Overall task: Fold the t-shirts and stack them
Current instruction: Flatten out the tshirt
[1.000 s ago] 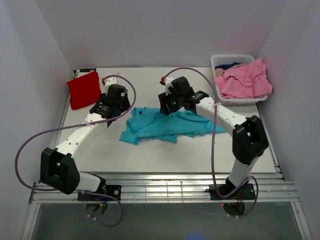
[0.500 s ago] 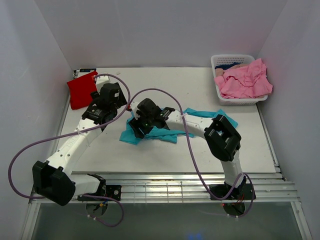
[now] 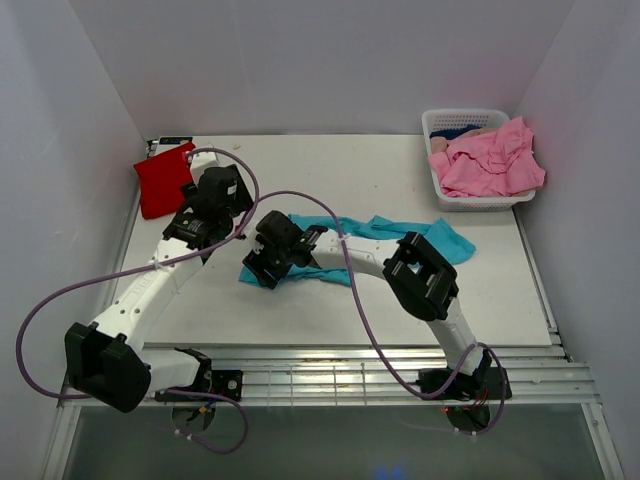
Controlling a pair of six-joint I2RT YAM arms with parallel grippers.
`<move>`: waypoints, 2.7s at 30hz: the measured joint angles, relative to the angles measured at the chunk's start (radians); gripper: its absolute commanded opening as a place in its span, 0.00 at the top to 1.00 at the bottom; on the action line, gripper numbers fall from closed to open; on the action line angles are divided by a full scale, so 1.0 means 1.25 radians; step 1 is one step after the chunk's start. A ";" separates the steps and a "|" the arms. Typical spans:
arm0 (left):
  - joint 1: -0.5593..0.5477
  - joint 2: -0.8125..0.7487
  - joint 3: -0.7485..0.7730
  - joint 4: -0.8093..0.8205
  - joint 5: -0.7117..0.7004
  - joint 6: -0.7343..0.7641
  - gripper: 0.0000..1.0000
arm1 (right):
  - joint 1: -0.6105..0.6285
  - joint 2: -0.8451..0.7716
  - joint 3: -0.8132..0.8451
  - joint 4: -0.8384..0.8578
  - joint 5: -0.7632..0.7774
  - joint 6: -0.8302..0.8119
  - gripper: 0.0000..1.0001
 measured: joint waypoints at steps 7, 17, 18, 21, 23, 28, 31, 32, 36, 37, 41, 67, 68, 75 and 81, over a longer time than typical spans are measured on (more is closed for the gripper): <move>-0.001 0.000 -0.011 0.002 0.021 0.001 0.16 | 0.035 0.026 0.002 0.017 -0.043 -0.020 0.36; 0.000 0.000 -0.011 0.014 0.027 0.001 0.15 | 0.060 0.070 0.037 0.063 -0.006 -0.049 0.37; 0.000 0.000 -0.011 0.015 0.028 0.001 0.15 | 0.060 0.079 0.037 0.066 0.002 -0.052 0.37; 0.000 -0.002 -0.013 0.016 0.031 0.001 0.15 | 0.061 0.093 0.045 0.087 0.024 -0.058 0.38; 0.000 -0.008 -0.020 0.020 0.034 0.001 0.15 | 0.061 0.102 0.047 0.104 0.041 -0.062 0.38; 0.001 -0.016 -0.026 0.021 0.040 0.001 0.15 | 0.061 0.122 0.068 0.126 0.078 -0.070 0.39; 0.002 -0.018 -0.027 0.026 0.043 0.001 0.15 | 0.061 0.146 0.106 0.125 0.090 -0.073 0.51; 0.002 -0.018 -0.030 0.030 0.044 0.001 0.15 | 0.061 0.151 0.111 0.125 0.093 -0.075 0.57; 0.003 -0.023 -0.037 0.035 0.044 0.002 0.15 | 0.065 0.153 0.111 0.127 0.101 -0.078 0.90; 0.004 -0.024 -0.037 0.035 0.044 0.002 0.15 | 0.066 0.153 0.110 0.128 0.106 -0.078 0.92; 0.007 -0.028 -0.037 0.035 0.045 0.004 0.15 | 0.068 0.151 0.093 0.156 0.122 -0.071 0.92; 0.059 -0.110 -0.068 0.096 0.056 -0.011 0.16 | -0.040 -0.201 0.210 0.118 0.563 -0.128 0.92; 0.061 -0.106 -0.071 0.094 0.062 -0.012 0.16 | -0.054 -0.206 0.237 0.124 0.572 -0.130 0.92; 0.071 -0.084 -0.074 0.096 0.115 -0.013 0.20 | -0.186 -0.252 0.296 0.132 0.638 -0.147 0.92; 0.071 -0.041 -0.074 0.096 0.162 -0.015 0.21 | -0.337 -0.383 0.093 0.119 0.711 -0.139 0.92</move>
